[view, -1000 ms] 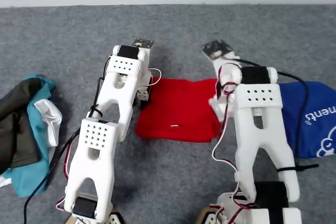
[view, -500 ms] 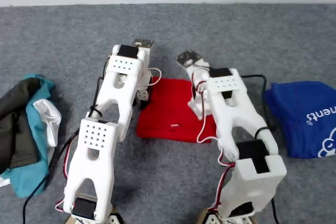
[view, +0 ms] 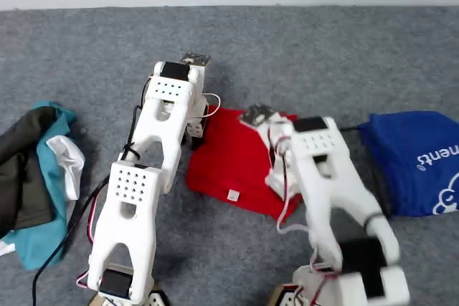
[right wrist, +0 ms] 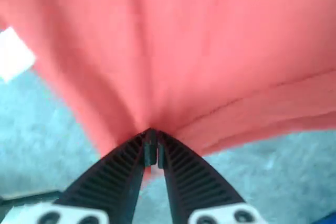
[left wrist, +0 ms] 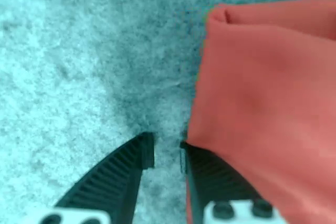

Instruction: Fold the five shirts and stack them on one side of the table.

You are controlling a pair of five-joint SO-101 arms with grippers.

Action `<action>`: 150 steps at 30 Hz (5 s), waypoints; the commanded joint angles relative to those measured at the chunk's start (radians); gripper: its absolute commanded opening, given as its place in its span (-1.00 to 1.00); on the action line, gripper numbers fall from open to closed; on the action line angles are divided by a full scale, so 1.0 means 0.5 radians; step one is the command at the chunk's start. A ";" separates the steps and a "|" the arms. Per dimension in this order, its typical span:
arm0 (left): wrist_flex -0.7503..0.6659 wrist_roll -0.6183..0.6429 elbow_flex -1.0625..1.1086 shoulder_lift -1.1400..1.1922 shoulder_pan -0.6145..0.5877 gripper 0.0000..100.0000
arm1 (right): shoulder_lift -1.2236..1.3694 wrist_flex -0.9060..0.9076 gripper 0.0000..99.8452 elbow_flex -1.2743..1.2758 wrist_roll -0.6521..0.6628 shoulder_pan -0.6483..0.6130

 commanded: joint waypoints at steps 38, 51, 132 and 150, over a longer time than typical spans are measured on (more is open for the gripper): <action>0.025 0.018 0.588 -1.077 -0.218 -0.81 | 0.763 -0.063 -0.98 -1.310 -0.242 0.342; 0.025 0.009 0.898 -1.326 -0.423 -0.81 | 0.809 0.376 -0.35 -1.320 -0.623 0.333; 0.021 0.015 1.152 -1.292 -0.430 -0.81 | 0.769 0.308 -0.98 -2.197 -0.651 1.858; 0.018 0.012 1.155 -1.292 -0.430 -0.81 | 1.128 0.695 -0.67 -2.206 -0.638 2.401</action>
